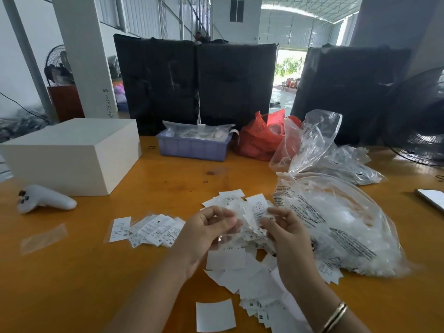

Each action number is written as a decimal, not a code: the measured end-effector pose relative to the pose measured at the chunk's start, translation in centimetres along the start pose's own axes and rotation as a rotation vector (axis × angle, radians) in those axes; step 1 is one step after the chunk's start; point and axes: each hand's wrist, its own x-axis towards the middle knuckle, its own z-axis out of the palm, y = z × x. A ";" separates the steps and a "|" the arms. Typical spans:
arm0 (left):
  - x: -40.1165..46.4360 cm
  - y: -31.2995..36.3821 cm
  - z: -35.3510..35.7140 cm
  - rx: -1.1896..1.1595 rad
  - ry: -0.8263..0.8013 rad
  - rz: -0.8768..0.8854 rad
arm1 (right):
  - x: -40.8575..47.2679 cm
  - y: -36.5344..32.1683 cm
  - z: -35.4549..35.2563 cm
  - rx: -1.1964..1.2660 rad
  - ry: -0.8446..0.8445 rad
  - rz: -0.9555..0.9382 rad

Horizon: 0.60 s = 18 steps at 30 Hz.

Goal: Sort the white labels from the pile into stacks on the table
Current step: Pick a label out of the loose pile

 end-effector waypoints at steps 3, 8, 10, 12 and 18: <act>0.0 -0.2 0.1 0.307 0.048 0.108 | 0.1 -0.3 -0.1 0.038 -0.018 0.014; -0.1 -0.8 0.3 0.653 0.046 0.272 | -0.1 -0.6 0.0 0.144 -0.057 0.066; -0.1 -0.9 0.3 0.699 0.028 0.301 | -0.1 -0.6 -0.1 0.198 -0.069 0.087; -0.1 -0.9 0.4 0.719 0.022 0.303 | -0.1 -0.7 0.0 0.208 -0.098 0.096; -0.1 -0.9 0.5 0.740 0.018 0.304 | -0.5 -0.6 0.3 0.112 -0.161 0.083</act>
